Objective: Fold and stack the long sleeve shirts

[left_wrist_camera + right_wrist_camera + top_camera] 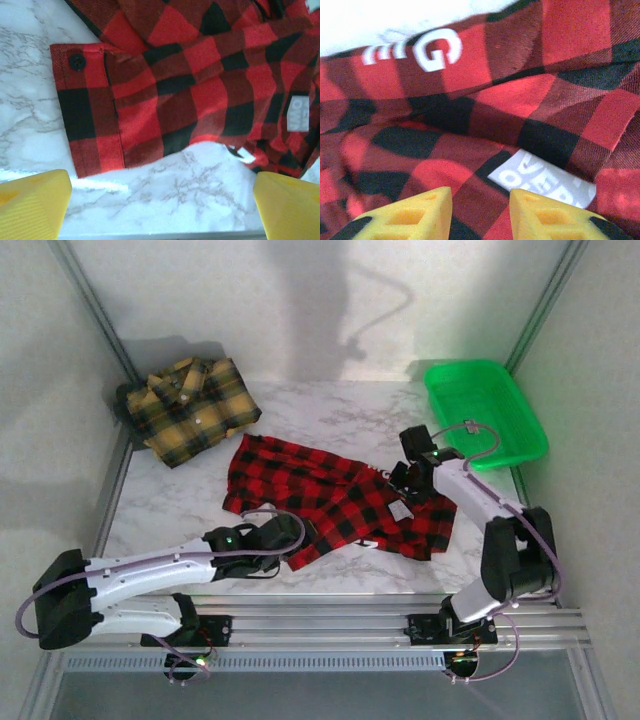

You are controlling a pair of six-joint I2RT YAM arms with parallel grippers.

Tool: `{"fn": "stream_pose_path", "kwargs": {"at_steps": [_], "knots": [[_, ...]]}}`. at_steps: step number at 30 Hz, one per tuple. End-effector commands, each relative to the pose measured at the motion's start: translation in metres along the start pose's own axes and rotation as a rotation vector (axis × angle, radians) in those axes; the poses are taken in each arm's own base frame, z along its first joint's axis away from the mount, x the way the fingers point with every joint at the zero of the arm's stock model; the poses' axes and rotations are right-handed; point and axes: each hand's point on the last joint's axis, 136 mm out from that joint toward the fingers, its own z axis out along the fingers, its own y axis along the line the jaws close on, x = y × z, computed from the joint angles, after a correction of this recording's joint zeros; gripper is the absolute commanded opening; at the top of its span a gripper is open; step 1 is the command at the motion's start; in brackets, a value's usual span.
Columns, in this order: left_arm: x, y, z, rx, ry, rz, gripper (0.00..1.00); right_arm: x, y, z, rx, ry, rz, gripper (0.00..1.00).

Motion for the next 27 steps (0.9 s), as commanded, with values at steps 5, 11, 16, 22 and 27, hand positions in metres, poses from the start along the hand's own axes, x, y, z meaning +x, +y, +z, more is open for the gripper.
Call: {"fn": "stream_pose_path", "kwargs": {"at_steps": [5, 11, 16, 22, 27], "knots": [[-0.002, 0.023, 0.040, -0.057, 0.081, -0.129, 0.84, 0.021, 0.008, -0.061, -0.126, -0.018, -0.212, 0.74], [0.000, 0.018, 0.078, -0.117, 0.116, -0.059, 0.71, 0.033, -0.005, -0.070, -0.129, -0.024, -0.243, 0.85], [-0.005, 0.030, 0.084, -0.204, 0.103, 0.025, 0.25, 0.036, -0.012, -0.072, -0.118, -0.017, -0.226, 0.86], [-0.071, -0.027, 0.021, -0.221, -0.095, 0.220, 0.00, 0.038, -0.017, -0.074, -0.116, -0.031, -0.215, 0.88], [-0.122, -0.069, -0.019, -0.261, -0.225, 0.434, 0.00, 0.033, -0.022, -0.065, -0.094, -0.030, -0.186, 0.92]]}}
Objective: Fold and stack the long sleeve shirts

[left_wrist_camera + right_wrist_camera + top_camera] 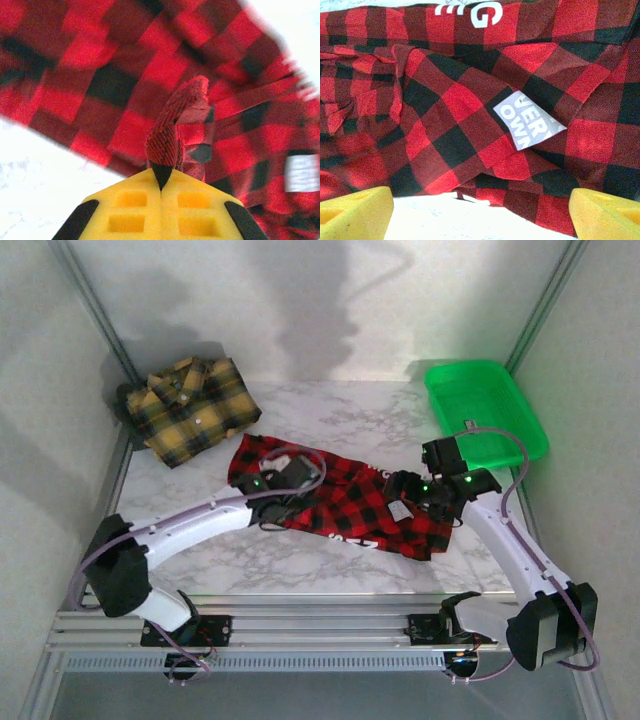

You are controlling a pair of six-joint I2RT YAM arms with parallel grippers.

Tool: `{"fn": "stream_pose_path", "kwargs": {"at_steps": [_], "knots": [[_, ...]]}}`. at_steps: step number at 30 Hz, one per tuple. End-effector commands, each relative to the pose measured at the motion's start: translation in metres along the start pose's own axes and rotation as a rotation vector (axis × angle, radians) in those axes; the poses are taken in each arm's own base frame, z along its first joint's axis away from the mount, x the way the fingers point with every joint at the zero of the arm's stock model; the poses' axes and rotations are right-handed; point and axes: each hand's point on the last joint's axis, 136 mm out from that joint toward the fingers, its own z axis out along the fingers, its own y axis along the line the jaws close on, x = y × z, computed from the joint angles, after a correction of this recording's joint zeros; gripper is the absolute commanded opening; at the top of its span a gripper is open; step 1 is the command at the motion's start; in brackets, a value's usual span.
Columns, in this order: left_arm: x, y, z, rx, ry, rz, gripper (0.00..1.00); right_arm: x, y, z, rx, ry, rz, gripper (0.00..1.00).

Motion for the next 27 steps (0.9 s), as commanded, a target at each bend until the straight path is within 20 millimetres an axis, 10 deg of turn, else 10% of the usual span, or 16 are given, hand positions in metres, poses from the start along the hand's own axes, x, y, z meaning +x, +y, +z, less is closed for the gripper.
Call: {"fn": "stream_pose_path", "kwargs": {"at_steps": [1, 13, 27], "knots": [[-0.041, 0.028, -0.018, -0.160, -0.097, 0.219, 0.00, 0.002, -0.011, 0.009, 0.029, 0.022, 0.025, 0.92], [-0.137, 0.026, 0.009, -0.293, -0.229, 0.439, 0.01, -0.006, -0.021, 0.038, 0.076, 0.071, 0.044, 0.92], [-0.116, 0.020, 0.051, -0.194, -0.139, 0.398, 0.00, -0.007, -0.034, 0.068, 0.143, 0.124, 0.088, 0.81]]}}
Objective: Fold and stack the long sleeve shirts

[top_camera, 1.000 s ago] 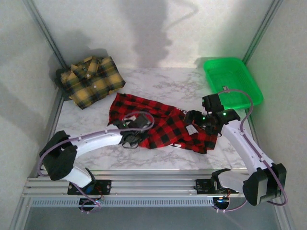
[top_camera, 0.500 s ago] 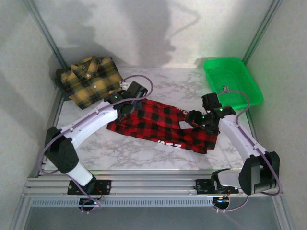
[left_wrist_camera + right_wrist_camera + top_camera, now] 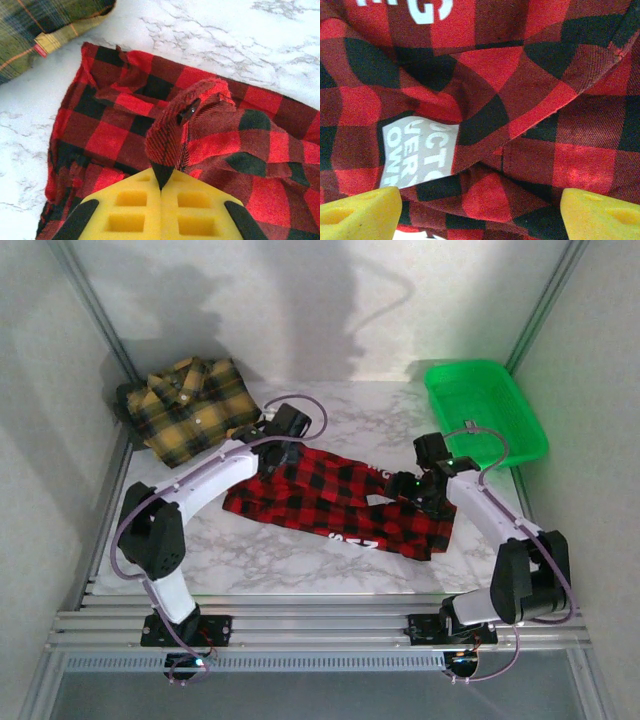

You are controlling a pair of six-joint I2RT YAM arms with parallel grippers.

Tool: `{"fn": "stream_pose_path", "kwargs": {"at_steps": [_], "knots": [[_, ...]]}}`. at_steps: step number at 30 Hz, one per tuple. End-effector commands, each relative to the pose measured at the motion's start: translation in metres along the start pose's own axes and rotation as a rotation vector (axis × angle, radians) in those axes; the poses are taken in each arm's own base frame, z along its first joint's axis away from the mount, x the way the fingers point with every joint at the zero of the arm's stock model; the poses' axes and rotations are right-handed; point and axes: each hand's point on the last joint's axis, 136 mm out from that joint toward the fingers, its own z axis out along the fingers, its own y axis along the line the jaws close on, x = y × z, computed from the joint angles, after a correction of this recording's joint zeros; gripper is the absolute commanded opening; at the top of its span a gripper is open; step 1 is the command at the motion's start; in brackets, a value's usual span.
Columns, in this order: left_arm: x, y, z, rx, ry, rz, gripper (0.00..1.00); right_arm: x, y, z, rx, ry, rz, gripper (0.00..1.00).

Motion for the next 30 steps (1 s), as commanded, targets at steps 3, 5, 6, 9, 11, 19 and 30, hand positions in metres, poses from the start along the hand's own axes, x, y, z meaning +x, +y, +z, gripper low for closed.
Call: {"fn": "stream_pose_path", "kwargs": {"at_steps": [3, 5, 6, 9, 11, 19, 30], "knots": [[-0.005, -0.006, -0.011, 0.068, -0.021, -0.049, 0.00, -0.002, -0.006, 0.019, 0.019, 0.026, 0.080, 0.76], [-0.005, -0.006, -0.014, 0.078, -0.020, -0.055, 0.00, -0.005, -0.006, 0.026, 0.026, 0.030, 0.108, 0.74], [-0.004, -0.007, -0.015, 0.085, -0.019, -0.058, 0.00, -0.007, -0.006, 0.030, 0.029, 0.028, 0.129, 0.73], [-0.001, -0.007, -0.017, 0.100, -0.013, -0.068, 0.00, -0.018, -0.001, 0.038, 0.011, 0.007, 0.191, 0.68], [0.001, -0.008, -0.019, 0.112, -0.011, -0.078, 0.00, -0.026, 0.003, 0.042, -0.002, -0.011, 0.222, 0.64], [0.001, -0.006, -0.033, 0.157, -0.025, -0.126, 0.00, -0.040, -0.004, 0.046, 0.013, -0.052, 0.332, 0.16], [-0.016, 0.012, -0.012, 0.168, -0.019, -0.148, 0.00, -0.057, -0.046, 0.003, -0.087, -0.391, 0.531, 0.00]]}}
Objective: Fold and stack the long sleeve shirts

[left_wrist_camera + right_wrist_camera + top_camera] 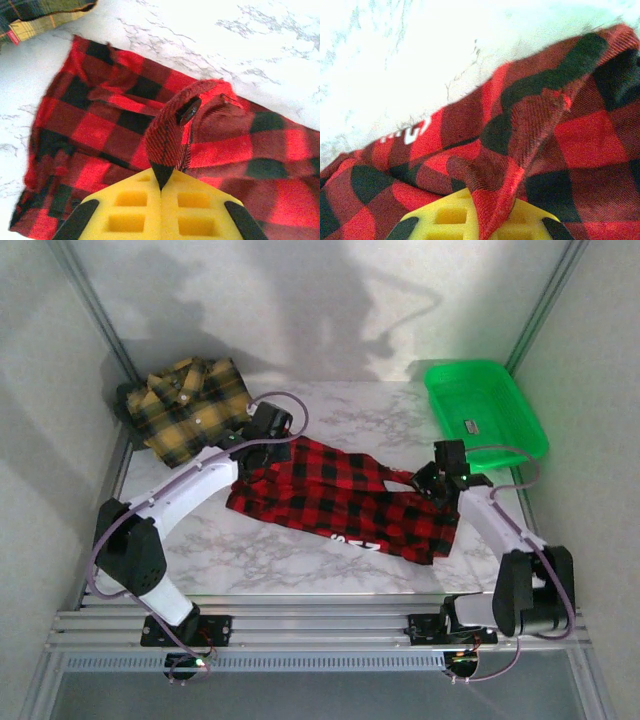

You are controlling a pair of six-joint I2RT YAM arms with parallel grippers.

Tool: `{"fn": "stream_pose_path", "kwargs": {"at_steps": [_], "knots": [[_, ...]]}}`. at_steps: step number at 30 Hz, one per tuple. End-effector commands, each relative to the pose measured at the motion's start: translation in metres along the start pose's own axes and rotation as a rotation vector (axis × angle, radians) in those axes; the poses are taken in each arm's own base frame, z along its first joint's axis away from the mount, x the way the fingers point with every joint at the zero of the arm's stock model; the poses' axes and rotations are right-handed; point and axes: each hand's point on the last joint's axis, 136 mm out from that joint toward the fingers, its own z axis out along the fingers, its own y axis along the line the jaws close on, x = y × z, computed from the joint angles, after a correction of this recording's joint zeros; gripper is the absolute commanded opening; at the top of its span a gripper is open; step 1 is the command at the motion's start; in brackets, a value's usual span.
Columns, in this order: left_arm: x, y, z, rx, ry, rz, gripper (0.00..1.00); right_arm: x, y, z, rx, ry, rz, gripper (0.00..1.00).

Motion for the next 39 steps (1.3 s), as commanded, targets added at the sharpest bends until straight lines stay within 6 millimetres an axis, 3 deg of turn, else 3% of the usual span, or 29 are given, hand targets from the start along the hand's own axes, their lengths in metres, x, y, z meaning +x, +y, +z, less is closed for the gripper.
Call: {"fn": "stream_pose_path", "kwargs": {"at_steps": [1, 7, 12, 15, 17, 18, 21, 26, 29, 39], "knots": [[-0.005, 0.006, 0.016, 0.009, 0.011, -0.003, 0.00, -0.003, -0.024, 0.011, 0.026, -0.080, 0.085, 0.00], [0.008, 0.011, 0.044, 0.022, 0.056, 0.010, 0.00, 0.015, -0.079, 0.032, -0.018, -0.199, 0.345, 0.03], [0.022, 0.014, 0.061, 0.022, 0.097, 0.013, 0.00, 0.025, -0.090, 0.035, 0.004, -0.182, 0.311, 0.10], [0.031, 0.023, 0.070, -0.003, 0.123, -0.005, 0.00, 0.033, -0.095, 0.036, 0.036, -0.142, 0.278, 0.36], [0.034, 0.025, 0.076, -0.006, 0.133, -0.001, 0.00, 0.037, -0.096, 0.035, 0.059, -0.113, 0.263, 0.61], [0.033, 0.025, 0.078, -0.003, 0.135, 0.005, 0.00, 0.038, -0.095, 0.033, 0.070, -0.099, 0.248, 0.64], [0.030, 0.018, 0.083, 0.011, 0.147, 0.027, 0.00, 0.034, -0.081, 0.020, 0.067, -0.073, 0.185, 0.67], [0.026, 0.014, 0.090, 0.014, 0.156, 0.044, 0.00, 0.012, -0.049, -0.024, 0.024, -0.108, 0.070, 0.67], [0.022, 0.011, 0.094, 0.010, 0.153, 0.057, 0.00, 0.011, -0.036, -0.039, -0.015, -0.090, 0.012, 0.67], [0.007, 0.010, 0.115, -0.057, 0.178, 0.141, 0.00, 0.029, -0.036, -0.032, -0.056, -0.016, -0.019, 0.67]]}}
